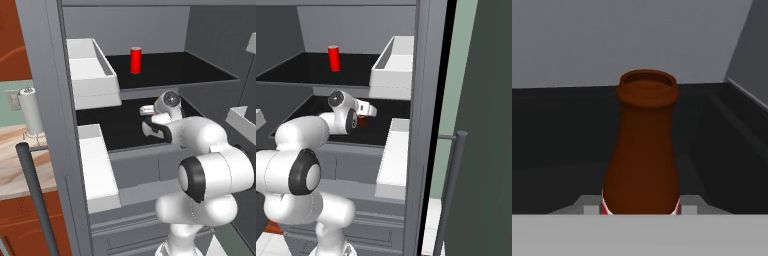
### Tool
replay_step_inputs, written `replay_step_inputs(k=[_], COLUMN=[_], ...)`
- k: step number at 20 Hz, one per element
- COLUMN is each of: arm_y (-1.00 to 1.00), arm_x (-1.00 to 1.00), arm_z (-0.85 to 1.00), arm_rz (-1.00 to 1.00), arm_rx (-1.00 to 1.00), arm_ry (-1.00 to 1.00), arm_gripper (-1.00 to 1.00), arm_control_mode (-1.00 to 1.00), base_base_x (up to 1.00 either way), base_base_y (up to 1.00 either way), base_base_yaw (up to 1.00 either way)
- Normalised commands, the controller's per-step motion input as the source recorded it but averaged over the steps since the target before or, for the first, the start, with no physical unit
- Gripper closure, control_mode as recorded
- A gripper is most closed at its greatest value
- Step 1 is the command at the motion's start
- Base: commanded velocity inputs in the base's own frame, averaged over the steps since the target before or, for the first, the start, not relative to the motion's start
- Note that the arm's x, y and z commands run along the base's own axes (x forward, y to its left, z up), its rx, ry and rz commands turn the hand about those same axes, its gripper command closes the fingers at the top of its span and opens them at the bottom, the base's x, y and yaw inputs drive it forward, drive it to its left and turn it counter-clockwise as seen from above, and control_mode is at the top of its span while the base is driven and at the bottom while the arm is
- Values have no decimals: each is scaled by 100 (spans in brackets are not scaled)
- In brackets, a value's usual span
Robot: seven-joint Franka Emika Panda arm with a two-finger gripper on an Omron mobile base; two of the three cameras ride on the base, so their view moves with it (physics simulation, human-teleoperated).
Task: Open the fridge, grab two sodas, and place both sodas inside the bowl with ice on the dining counter.
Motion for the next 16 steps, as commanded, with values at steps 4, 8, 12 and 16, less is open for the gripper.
replay_step_inputs(k=[4,8,12,16], arm_y=[0,-8,-9,-5], arm_x=[-8,-45,-72,-95], arm_z=[-3,0,0,0], arm_rz=[0,0,0,0], arm_rx=[0,0,1,1], arm_ry=[-1,-8,-13,-18], arm_gripper=[100,100,100,100], arm_control_mode=[-100,-100,-100,-100], base_base_x=[0,0,0,0], base_base_y=[0,0,0,0], base_base_yaw=[0,0,0,0])
